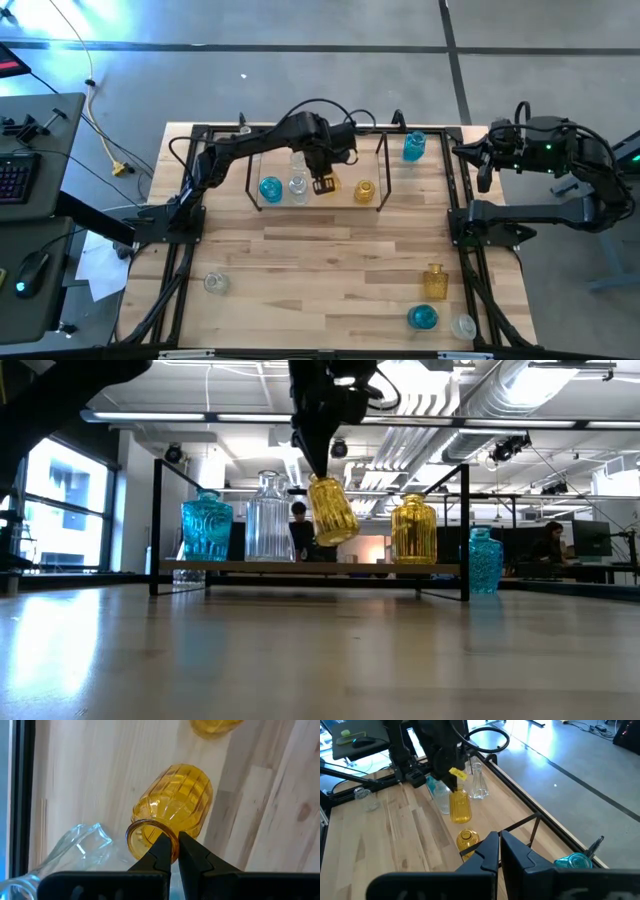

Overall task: Sort vases onto shelf
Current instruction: Put the yellow vase on the shelf aligned with the other yellow vase

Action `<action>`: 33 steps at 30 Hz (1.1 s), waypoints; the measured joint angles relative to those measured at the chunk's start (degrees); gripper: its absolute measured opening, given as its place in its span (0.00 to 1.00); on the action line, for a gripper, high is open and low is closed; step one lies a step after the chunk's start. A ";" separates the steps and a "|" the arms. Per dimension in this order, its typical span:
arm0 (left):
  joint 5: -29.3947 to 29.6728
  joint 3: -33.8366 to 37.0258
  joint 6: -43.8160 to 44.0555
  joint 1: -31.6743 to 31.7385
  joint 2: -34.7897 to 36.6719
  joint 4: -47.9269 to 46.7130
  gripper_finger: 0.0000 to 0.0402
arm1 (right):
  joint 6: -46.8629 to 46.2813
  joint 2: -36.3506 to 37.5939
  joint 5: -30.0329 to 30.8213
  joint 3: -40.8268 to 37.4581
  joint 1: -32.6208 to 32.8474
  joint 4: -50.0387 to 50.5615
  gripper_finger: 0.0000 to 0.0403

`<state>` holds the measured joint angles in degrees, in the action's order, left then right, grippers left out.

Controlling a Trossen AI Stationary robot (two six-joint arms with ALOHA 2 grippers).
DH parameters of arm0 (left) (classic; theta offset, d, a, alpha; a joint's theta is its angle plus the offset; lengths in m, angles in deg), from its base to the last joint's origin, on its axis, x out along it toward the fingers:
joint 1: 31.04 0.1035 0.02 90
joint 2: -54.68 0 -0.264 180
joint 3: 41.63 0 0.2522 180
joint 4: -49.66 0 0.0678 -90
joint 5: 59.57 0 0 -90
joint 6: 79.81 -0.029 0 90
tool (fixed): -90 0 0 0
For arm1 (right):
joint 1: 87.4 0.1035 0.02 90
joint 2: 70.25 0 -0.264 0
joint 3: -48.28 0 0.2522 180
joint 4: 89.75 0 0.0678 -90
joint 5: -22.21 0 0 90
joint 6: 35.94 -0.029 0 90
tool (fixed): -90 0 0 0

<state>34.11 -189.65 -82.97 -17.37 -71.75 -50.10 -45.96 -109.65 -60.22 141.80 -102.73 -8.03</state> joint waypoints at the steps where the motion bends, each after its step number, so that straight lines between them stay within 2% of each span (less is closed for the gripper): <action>1: 0.01 0.00 -0.11 -0.16 0.00 0.26 0.02 | 0.00 0.00 0.00 0.00 -0.02 0.00 0.00; 11: 0.20 -0.02 -2.91 -0.63 -0.49 0.75 0.02 | -0.17 0.00 0.00 0.00 -0.01 0.00 0.00; 33: -1.53 -0.02 -3.12 -1.26 -3.45 2.56 0.02 | 0.08 0.00 -0.40 0.00 0.00 0.03 0.00</action>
<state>32.58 -189.67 -86.08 -18.63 -75.20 -47.54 -45.88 -109.65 -60.63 141.80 -102.73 -8.00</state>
